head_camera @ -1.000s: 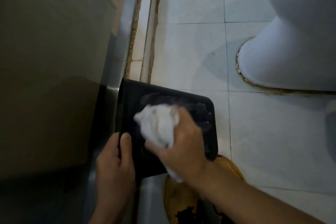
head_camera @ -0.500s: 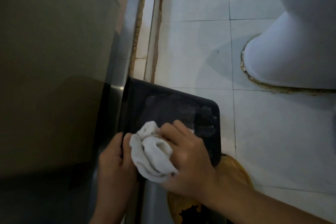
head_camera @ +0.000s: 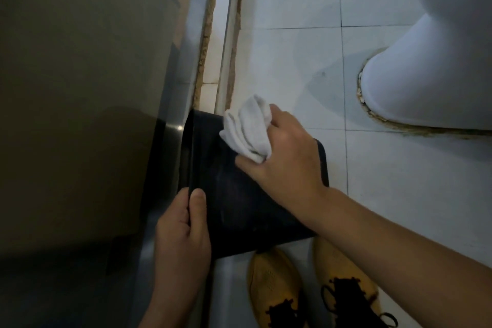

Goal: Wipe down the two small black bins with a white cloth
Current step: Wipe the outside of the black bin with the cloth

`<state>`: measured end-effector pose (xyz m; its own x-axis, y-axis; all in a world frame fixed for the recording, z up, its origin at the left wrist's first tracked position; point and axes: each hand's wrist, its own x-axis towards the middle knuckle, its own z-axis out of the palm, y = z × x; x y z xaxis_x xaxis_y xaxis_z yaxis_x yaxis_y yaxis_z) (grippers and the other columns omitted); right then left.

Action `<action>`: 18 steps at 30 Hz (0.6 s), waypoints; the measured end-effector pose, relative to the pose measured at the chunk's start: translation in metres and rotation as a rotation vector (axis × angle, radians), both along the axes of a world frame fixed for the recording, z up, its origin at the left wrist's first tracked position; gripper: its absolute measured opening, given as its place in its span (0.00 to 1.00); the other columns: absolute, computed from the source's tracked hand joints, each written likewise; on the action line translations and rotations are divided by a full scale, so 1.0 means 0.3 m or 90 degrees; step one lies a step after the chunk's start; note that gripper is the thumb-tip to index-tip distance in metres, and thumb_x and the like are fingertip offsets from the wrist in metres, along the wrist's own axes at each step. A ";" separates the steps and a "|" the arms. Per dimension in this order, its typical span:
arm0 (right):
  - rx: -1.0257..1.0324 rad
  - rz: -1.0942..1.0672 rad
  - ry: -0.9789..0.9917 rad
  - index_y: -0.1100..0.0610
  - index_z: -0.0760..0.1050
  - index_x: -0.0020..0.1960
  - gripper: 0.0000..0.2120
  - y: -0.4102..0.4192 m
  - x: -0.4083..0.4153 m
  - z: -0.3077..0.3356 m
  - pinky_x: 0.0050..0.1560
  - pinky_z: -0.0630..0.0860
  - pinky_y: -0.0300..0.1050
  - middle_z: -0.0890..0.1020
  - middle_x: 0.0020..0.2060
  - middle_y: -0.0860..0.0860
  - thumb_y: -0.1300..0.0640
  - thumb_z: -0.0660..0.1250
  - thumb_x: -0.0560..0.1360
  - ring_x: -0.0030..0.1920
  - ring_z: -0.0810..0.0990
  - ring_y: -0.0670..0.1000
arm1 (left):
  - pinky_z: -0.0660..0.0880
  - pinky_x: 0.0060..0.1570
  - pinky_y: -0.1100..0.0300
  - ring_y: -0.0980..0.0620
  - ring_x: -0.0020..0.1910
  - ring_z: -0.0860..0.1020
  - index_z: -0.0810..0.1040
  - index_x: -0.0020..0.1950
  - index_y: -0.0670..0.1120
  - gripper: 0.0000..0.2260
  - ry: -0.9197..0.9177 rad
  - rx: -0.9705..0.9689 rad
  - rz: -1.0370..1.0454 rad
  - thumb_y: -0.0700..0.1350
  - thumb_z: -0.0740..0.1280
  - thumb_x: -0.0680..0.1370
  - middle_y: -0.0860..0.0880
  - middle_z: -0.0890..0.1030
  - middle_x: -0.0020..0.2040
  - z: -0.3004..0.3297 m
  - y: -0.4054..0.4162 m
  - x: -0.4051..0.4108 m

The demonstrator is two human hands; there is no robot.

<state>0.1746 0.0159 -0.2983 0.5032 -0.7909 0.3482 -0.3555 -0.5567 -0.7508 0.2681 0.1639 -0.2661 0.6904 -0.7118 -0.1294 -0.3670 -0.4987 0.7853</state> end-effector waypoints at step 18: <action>-0.098 0.185 0.121 0.60 0.80 0.51 0.18 0.075 -0.054 -0.009 0.43 0.77 0.47 0.77 0.53 0.54 0.46 0.75 0.73 0.49 0.74 0.52 | 0.68 0.27 0.51 0.49 0.27 0.71 0.73 0.35 0.43 0.15 0.036 0.032 0.033 0.43 0.60 0.82 0.41 0.74 0.30 0.007 0.010 0.022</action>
<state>0.1583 0.0384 -0.3009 0.7662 -0.5509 0.3307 -0.2905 -0.7560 -0.5865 0.2747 0.1669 -0.2642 0.7171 -0.6664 -0.2040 -0.2948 -0.5553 0.7776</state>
